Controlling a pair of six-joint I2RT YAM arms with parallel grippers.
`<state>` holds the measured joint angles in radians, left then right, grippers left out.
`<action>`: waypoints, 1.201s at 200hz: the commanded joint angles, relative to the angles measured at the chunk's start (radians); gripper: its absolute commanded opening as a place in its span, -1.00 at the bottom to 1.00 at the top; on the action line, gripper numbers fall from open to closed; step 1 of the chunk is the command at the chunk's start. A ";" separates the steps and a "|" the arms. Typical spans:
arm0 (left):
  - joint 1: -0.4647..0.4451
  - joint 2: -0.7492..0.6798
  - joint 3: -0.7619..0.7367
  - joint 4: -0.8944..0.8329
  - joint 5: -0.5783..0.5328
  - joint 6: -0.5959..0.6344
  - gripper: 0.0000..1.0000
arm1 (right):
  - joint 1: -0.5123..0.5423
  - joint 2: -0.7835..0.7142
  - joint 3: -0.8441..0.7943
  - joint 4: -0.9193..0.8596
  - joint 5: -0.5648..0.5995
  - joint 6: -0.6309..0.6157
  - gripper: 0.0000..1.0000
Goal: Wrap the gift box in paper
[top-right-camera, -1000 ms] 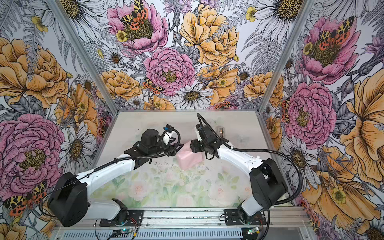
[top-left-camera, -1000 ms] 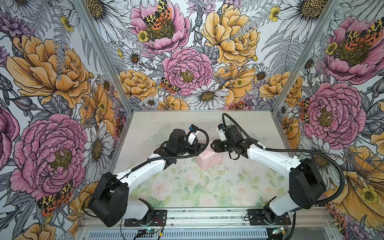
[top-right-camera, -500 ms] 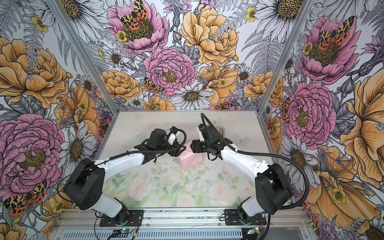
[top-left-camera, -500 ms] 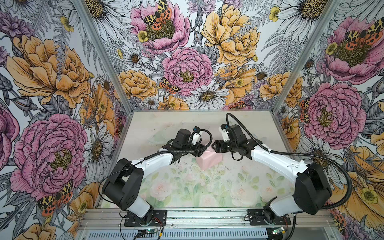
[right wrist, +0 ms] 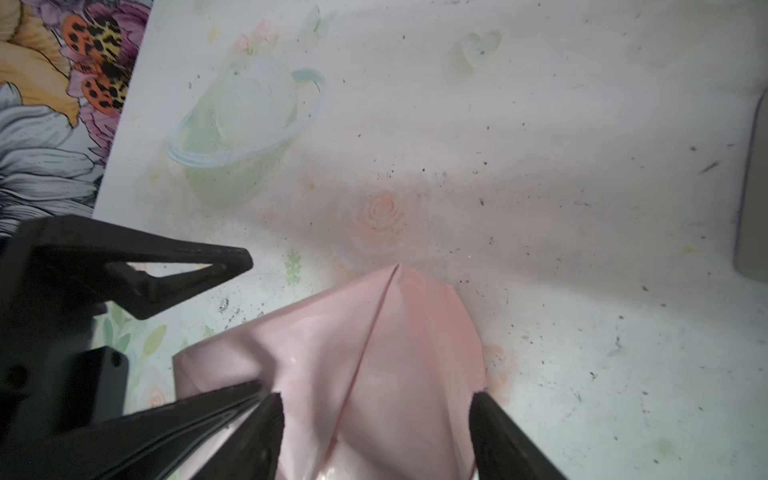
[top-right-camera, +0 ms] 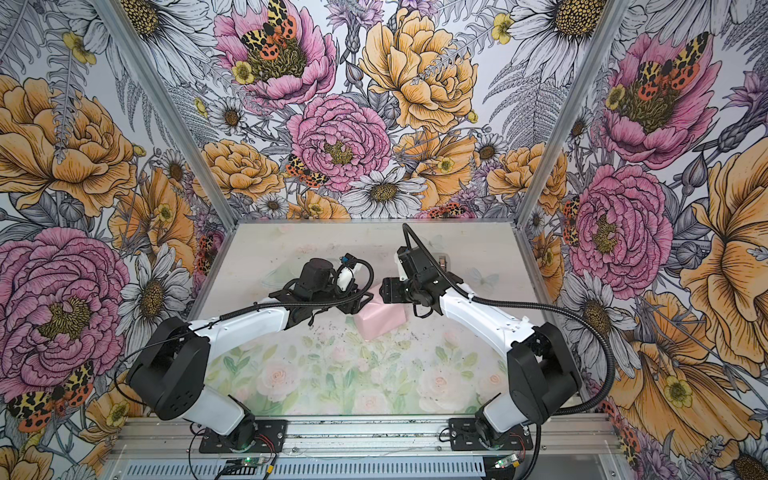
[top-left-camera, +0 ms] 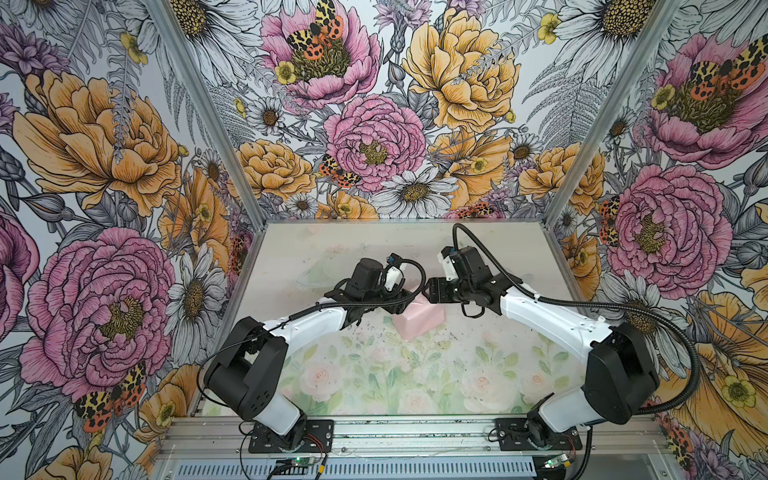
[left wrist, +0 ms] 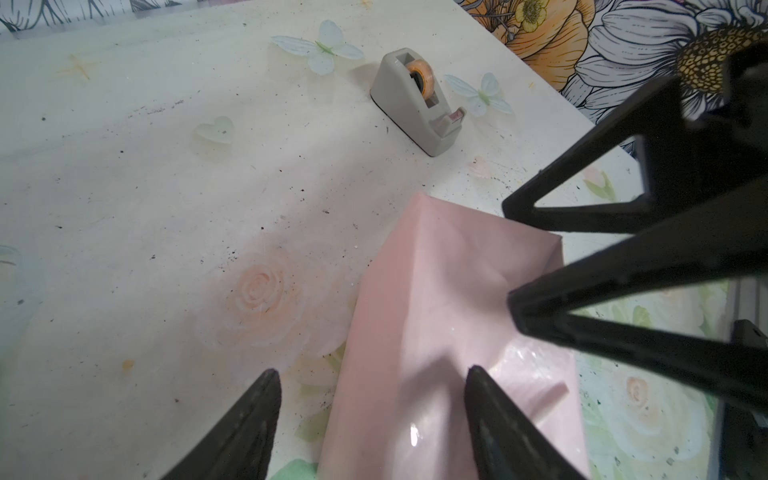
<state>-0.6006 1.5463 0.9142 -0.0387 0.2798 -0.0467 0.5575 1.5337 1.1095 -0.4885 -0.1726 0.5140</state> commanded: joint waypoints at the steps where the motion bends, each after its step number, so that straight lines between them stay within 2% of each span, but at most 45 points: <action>1: 0.005 -0.029 -0.039 -0.028 -0.006 -0.021 0.42 | 0.006 0.029 0.000 -0.047 0.013 -0.026 0.33; 36: 0.044 -0.083 -0.042 -0.024 0.004 -0.071 0.42 | 0.008 0.018 -0.058 -0.059 0.032 -0.031 0.12; 68: 0.043 -0.099 -0.007 -0.022 0.024 -0.092 0.44 | 0.008 0.022 -0.076 -0.058 0.029 -0.031 0.09; 98: 0.043 -0.040 0.058 -0.051 0.021 -0.096 0.44 | 0.012 0.024 -0.071 -0.053 0.022 -0.031 0.07; 123: 0.038 0.021 0.078 -0.066 0.028 -0.085 0.45 | 0.012 0.019 -0.072 -0.044 0.022 -0.028 0.07; 156: 0.006 0.050 0.042 -0.080 0.063 -0.043 0.44 | 0.009 0.017 -0.068 -0.030 0.005 -0.019 0.26; 191: -0.023 0.052 0.018 -0.124 0.016 -0.015 0.43 | 0.003 -0.008 -0.049 -0.030 -0.016 -0.015 0.32; 228: -0.025 0.046 0.008 -0.134 -0.012 -0.010 0.42 | -0.025 -0.131 -0.042 -0.033 -0.057 0.022 0.34; 240: -0.027 0.042 0.008 -0.136 -0.012 -0.012 0.42 | -0.036 -0.192 -0.065 -0.040 -0.057 0.068 0.33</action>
<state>-0.6132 1.5894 0.9611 -0.0772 0.3023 -0.0975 0.5404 1.4700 1.0626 -0.4877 -0.2073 0.5190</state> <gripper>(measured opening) 0.712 0.670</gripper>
